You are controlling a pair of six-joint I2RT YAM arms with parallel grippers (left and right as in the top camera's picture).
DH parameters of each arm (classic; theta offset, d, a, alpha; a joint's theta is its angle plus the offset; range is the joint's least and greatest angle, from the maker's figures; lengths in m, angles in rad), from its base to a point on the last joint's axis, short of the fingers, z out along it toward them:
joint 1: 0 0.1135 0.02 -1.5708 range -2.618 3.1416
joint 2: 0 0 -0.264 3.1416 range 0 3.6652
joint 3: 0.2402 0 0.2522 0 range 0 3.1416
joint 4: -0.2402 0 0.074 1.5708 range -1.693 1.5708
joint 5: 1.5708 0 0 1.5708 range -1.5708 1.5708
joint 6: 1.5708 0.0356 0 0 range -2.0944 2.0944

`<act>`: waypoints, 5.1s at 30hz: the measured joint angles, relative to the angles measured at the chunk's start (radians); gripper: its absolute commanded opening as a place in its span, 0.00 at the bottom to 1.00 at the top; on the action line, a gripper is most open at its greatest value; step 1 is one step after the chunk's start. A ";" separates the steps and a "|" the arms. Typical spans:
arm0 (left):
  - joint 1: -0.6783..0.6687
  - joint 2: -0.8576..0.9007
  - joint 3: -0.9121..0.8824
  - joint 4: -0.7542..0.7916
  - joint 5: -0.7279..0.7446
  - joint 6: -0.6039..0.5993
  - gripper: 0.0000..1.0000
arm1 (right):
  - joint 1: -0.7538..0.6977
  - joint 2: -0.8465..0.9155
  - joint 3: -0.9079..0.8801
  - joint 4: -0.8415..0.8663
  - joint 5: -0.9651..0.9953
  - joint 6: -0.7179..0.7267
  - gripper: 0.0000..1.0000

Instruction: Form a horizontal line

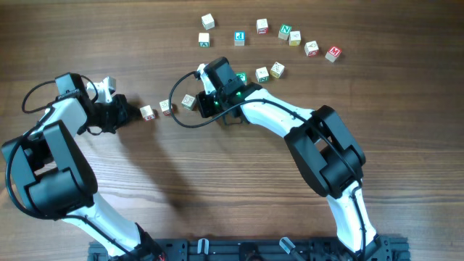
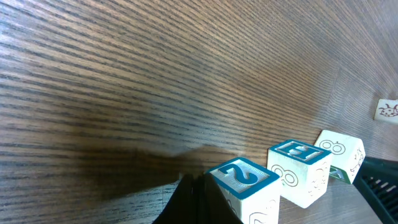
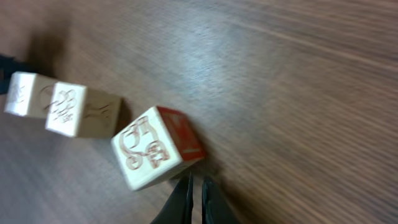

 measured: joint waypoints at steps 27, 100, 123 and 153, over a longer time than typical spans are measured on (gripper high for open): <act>-0.050 0.000 0.000 0.023 0.000 0.000 0.04 | -0.001 0.033 -0.002 0.105 -0.097 0.014 0.04; 0.104 -0.056 0.049 -0.087 -0.293 -0.484 1.00 | 0.090 -0.059 0.433 -0.381 -0.057 0.126 0.05; 0.104 -0.056 0.049 -0.087 -0.294 -0.484 1.00 | -0.028 0.031 0.435 -0.125 0.143 0.005 0.05; 0.104 -0.056 0.049 -0.087 -0.293 -0.484 1.00 | 0.051 0.183 0.435 -0.015 -0.021 0.037 0.05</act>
